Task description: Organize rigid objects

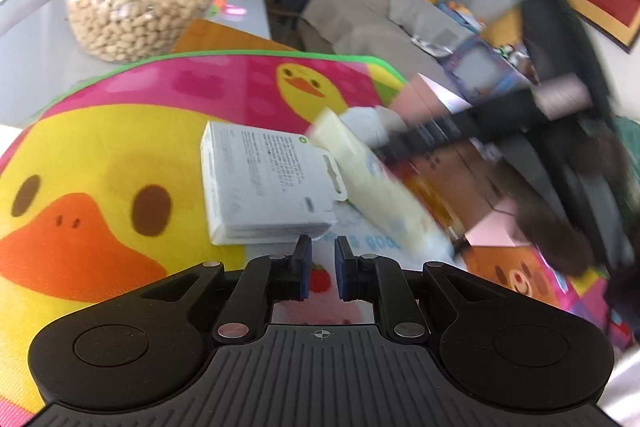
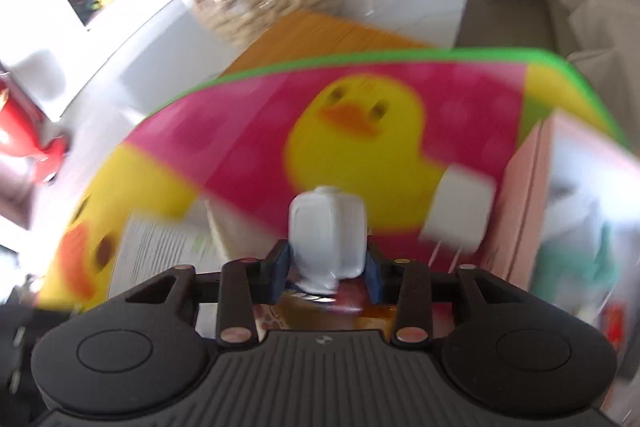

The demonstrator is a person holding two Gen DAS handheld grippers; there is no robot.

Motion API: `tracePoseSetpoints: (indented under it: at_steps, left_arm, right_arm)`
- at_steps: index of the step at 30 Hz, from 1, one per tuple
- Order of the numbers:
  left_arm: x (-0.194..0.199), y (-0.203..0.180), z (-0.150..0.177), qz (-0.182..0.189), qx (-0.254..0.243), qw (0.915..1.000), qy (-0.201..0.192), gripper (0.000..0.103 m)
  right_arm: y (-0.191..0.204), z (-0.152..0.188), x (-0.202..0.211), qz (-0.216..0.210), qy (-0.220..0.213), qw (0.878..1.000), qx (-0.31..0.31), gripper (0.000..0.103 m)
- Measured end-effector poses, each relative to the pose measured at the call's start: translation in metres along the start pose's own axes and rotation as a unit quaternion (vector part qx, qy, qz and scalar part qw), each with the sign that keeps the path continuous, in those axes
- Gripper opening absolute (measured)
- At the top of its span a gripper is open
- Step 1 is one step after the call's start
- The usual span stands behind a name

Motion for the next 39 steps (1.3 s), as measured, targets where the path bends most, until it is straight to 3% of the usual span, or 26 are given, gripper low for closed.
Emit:
tracePoseSetpoints:
  at_steps: [6,11,14,16,19,21,25,29,33,39]
  left_arm:
    - [0.003,-0.006,0.0,-0.017,0.006,0.9998,0.001,0.014]
    - [0.001,-0.002,-0.001,-0.033,0.014,0.9993,0.0,0.014]
    - [0.01,0.001,-0.001,-0.049,0.019,0.9986,-0.007,0.014]
    - [0.015,0.001,-0.004,-0.053,0.015,0.9984,-0.017,0.014]
    - [0.023,-0.021,-0.009,-0.026,-0.013,0.9991,-0.03,0.014]
    - [0.018,-0.042,-0.01,-0.003,-0.048,0.9987,-0.017,0.015]
    - [-0.007,-0.085,-0.002,0.023,-0.127,0.9913,0.026,0.015]
    - [-0.042,-0.116,0.011,0.011,-0.203,0.9773,0.062,0.015]
    - [-0.069,-0.13,0.018,-0.001,-0.232,0.969,0.084,0.016]
    - [-0.089,-0.136,0.011,-0.032,-0.247,0.9645,0.088,0.016]
  right_arm:
    - [0.019,0.052,0.028,-0.034,-0.018,0.999,0.005,0.025]
    - [0.022,0.098,0.061,0.018,-0.099,0.994,0.049,0.027]
    - [0.018,0.124,0.085,0.035,-0.147,0.986,0.066,0.05]
    - [0.01,0.139,0.093,0.037,-0.161,0.985,0.056,0.055]
    - [-0.004,0.159,0.092,0.022,-0.142,0.989,0.02,0.055]
    - [-0.014,0.168,0.093,0.029,-0.139,0.99,0.003,0.055]
    - [-0.034,0.182,0.096,0.085,-0.159,0.983,-0.017,0.055]
    - [-0.055,0.195,0.094,0.129,-0.154,0.979,-0.036,0.055]
    - [-0.067,0.21,0.094,0.112,-0.153,0.98,-0.062,0.058]
    - [-0.069,0.227,0.092,0.103,-0.186,0.974,-0.08,0.072]
Point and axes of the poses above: each gripper's, at about its wrist camera, not at the fingertips, and x roughly against the way its jaws point, y to its left, z to its underside, the point moved 6 cm from there along -x, roughly the way its jaws point, and after that the axes turned 11 degrees about z, right-handed, at the moved point
